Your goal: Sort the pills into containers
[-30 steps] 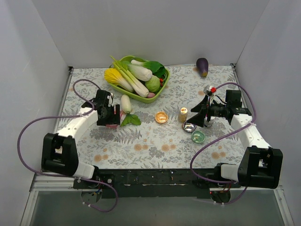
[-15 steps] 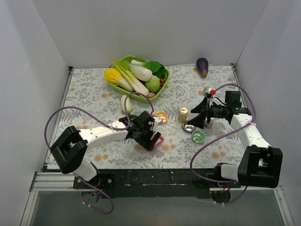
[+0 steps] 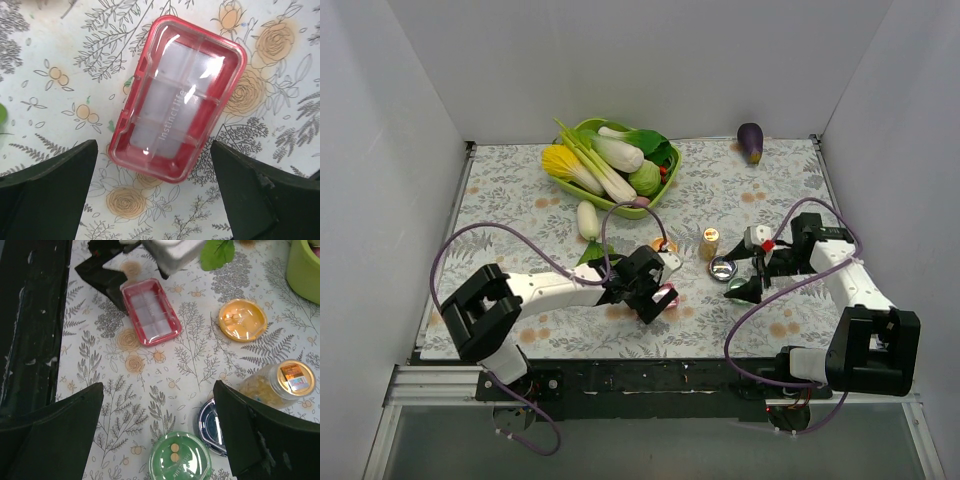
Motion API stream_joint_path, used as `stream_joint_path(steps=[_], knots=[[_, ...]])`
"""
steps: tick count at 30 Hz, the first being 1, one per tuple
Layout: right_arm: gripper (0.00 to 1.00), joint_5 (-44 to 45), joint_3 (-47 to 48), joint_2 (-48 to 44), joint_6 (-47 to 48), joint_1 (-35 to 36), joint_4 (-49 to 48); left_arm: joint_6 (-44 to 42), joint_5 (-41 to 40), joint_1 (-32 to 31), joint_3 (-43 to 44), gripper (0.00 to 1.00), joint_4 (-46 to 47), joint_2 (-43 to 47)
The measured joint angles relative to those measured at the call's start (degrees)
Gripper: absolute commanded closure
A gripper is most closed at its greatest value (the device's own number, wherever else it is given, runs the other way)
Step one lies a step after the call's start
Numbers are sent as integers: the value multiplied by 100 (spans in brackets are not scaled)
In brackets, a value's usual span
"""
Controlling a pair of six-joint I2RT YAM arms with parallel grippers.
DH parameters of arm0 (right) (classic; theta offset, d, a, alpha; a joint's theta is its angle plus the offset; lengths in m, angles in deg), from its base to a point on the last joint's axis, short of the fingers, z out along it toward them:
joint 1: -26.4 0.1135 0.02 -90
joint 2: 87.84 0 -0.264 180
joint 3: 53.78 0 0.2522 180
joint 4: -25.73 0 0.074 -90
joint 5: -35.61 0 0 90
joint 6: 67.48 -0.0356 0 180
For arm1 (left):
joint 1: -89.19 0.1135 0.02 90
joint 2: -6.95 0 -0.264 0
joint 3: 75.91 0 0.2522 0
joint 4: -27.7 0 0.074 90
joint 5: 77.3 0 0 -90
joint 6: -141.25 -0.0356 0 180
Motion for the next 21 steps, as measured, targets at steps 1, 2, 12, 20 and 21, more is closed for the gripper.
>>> stream_joint_path(steps=[1, 2, 12, 20, 21], knots=[[2, 44, 2, 33, 507, 0, 310, -9, -26, -2, -44, 2, 39, 125], [2, 81, 7, 70, 905, 2, 551, -11, -46, -2, -94, 2, 68, 293], [2, 807, 452, 474, 2227, 1320, 933, 129, -706, 212, -1097, 2, 776, 3379], [2, 2356, 144, 297, -94, 3624, -1687, 734, -393, 1799, -1305, 2, 1180, 5051], [2, 2524, 168, 396, -280, 3773, -1873, 833, -376, 1827, -1305, 2, 1165, 5064]])
